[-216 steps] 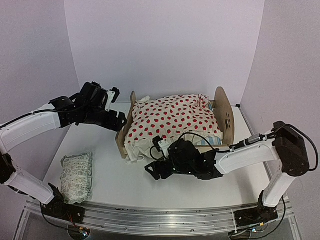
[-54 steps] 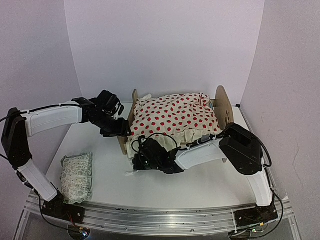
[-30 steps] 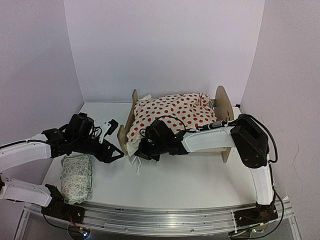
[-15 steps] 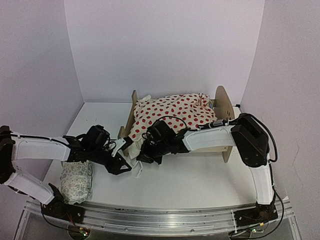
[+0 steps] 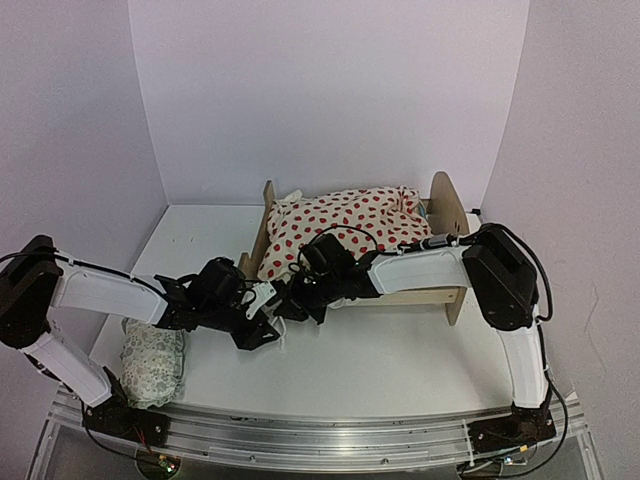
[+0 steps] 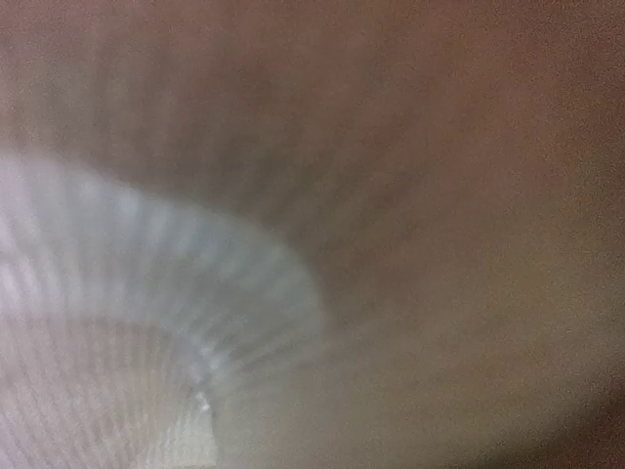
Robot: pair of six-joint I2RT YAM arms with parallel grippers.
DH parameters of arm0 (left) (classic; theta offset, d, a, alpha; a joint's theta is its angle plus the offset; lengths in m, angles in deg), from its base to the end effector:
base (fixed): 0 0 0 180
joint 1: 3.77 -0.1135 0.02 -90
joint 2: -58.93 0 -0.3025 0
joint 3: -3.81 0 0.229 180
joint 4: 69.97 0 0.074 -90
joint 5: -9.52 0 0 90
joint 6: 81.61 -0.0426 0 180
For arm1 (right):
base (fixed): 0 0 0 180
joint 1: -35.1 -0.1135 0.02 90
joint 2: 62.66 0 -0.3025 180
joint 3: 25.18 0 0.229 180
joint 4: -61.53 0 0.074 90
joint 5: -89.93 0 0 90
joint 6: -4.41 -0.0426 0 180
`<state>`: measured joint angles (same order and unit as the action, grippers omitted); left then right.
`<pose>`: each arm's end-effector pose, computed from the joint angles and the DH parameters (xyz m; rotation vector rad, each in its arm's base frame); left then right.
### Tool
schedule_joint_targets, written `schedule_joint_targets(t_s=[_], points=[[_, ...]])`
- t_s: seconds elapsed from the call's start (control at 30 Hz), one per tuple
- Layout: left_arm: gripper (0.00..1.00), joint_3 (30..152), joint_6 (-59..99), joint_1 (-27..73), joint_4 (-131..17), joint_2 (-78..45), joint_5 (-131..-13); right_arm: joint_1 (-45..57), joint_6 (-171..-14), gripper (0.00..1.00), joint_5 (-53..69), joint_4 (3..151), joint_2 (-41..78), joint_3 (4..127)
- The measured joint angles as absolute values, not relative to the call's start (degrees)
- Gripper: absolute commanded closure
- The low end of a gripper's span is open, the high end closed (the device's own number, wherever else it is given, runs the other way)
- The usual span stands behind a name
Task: Set up the pet bed
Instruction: Cross the left ropes of the mattress attached to the bed frame.
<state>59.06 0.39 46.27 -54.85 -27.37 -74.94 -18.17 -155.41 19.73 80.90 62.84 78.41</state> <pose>0.1749 -0.2152 0.2133 1.2159 2.0945 -0.4588 0.2838 0.4044 0.1991 0.1790 2.7258 1.3105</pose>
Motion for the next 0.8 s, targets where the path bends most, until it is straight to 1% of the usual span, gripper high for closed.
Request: schedule_joint_targets(t_s=[0.1,0.17,0.37,0.4,0.47,0.53,0.67,0.8], points=[[0.50,59.04,-0.04,46.60,-55.28,-27.51,-78.38,-18.04,-155.71,1.00,20.06,80.88,62.92,78.41],[0.53,58.90,-0.48,46.66,-55.38,-27.51,-79.71,-18.02,-155.93,1.00,20.21,80.84,62.92,78.41],[0.54,58.66,-0.07,46.68,-55.40,-28.15,-80.04,-17.89,-156.13,1.00,20.67,80.99,62.92,78.43],[0.55,58.67,0.11,46.68,-55.57,-28.36,-79.84,-17.85,-156.16,1.00,20.68,81.22,62.92,78.46],[0.64,58.72,0.75,46.68,-55.94,-28.98,-79.34,-17.75,-156.23,1.00,20.77,81.78,62.92,78.46],[0.66,58.87,1.19,46.69,-56.19,-29.98,-79.16,-17.64,-156.29,1.00,20.81,82.38,62.93,78.52],[0.66,59.52,1.39,46.77,-56.76,-31.46,-79.39,-17.47,-156.39,1.00,20.75,83.75,63.01,78.52],[0.56,60.14,1.28,46.86,-56.91,-32.27,-79.69,-17.20,-156.70,1.00,20.71,84.37,63.01,78.52]])
